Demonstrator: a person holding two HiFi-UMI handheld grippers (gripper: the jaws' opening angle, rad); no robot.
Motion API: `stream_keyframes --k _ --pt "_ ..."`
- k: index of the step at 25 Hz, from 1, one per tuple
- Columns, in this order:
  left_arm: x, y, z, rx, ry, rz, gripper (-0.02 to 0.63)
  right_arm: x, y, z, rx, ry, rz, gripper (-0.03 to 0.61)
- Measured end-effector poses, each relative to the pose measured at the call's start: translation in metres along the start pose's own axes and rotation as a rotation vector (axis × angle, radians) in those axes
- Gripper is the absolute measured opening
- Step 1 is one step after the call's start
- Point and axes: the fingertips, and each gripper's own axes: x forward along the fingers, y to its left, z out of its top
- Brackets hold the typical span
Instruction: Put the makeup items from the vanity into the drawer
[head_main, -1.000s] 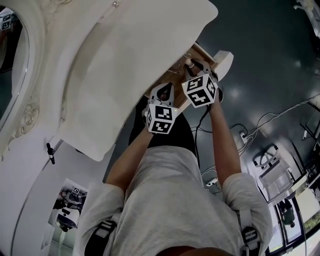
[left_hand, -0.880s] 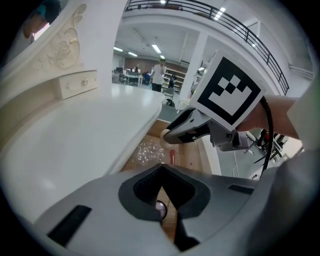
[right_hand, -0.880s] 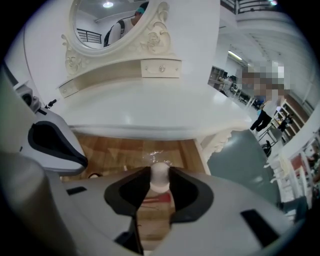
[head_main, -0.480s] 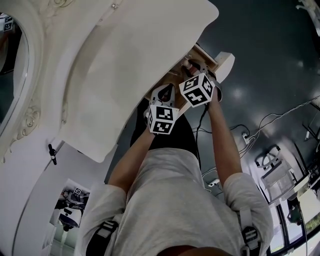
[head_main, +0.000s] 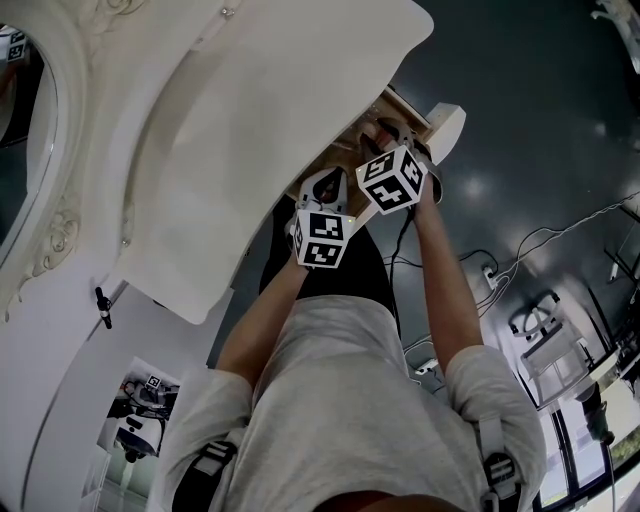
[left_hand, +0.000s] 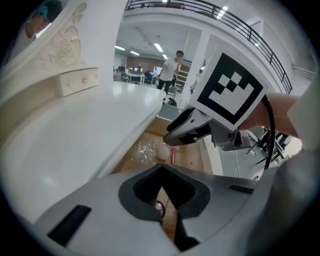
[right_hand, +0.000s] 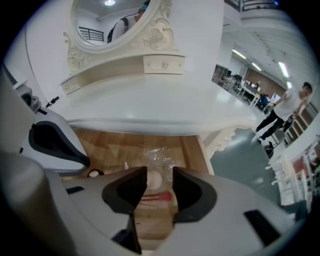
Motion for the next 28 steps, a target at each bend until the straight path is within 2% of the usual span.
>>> stream_keyframes --k 9,16,19,23,28 --pt "-0.017 -0.004 0.008 0.017 -0.033 0.022 0.005 -0.028 0.002 -0.003 0.057 -0.069 -0.026 0.149" --pt "-0.045 -0.009 0.019 0.033 -0.1 0.048 0.005 -0.072 0.006 0.003 0.145 -0.219 -0.111 0.034" --pt "-0.055 -0.013 0.022 0.037 -0.127 0.057 0.005 -0.091 0.015 0.005 0.152 -0.288 -0.127 0.017" --pt "-0.072 -0.013 0.023 0.014 -0.157 0.079 0.005 -0.109 0.034 0.005 0.149 -0.326 -0.138 0.015" --pt "-0.094 -0.016 0.036 0.024 -0.204 0.096 0.005 -0.132 0.049 0.014 0.158 -0.379 -0.137 0.015"
